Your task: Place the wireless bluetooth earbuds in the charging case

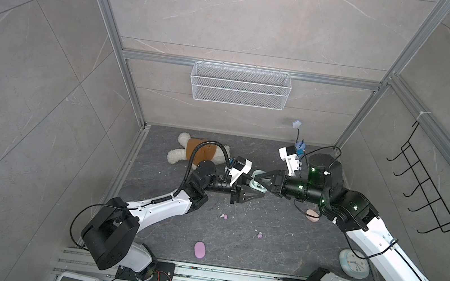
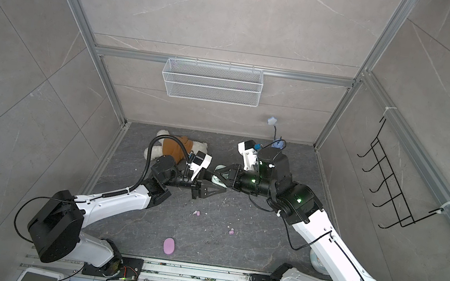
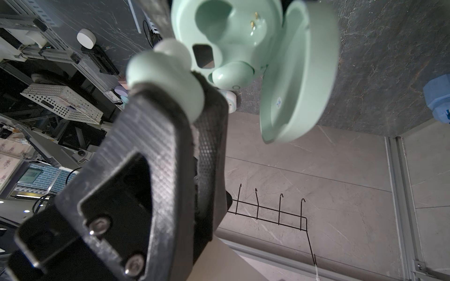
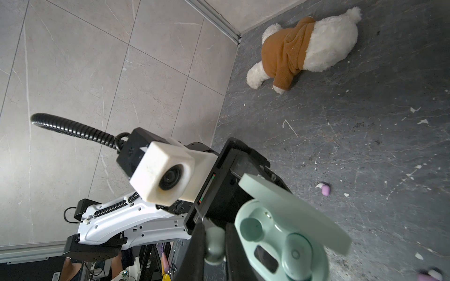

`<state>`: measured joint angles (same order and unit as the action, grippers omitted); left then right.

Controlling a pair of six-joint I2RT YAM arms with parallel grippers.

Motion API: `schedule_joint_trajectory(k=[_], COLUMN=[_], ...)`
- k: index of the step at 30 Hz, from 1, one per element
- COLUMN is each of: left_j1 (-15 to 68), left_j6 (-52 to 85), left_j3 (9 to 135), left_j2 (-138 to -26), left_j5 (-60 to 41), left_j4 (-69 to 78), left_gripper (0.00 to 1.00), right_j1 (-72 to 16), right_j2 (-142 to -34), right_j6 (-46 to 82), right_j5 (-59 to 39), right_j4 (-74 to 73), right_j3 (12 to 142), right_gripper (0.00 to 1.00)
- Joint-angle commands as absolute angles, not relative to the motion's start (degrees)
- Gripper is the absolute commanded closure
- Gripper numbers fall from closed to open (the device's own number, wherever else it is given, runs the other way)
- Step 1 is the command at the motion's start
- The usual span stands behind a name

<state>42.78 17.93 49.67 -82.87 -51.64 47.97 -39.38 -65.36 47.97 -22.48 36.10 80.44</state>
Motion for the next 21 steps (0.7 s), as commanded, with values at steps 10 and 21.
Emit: schedule_joint_trajectory(k=[10, 21], left_j1=[43.2, 43.3], left_j6=[15.9, 15.7], left_j3=[52.0, 52.0], left_j2=[-80.6, -80.1], left_j5=[-53.0, -52.9], left_j4=[49.9, 49.4], left_gripper=[0.75, 0.75], right_j1=[-39.8, -39.8], right_j2=[-65.8, -66.3], right_j6=[47.6, 47.5], right_j5=[-20.6, -20.4], right_j4=[35.7, 36.0], right_j3=[79.5, 78.9], right_gripper=[0.87, 0.87])
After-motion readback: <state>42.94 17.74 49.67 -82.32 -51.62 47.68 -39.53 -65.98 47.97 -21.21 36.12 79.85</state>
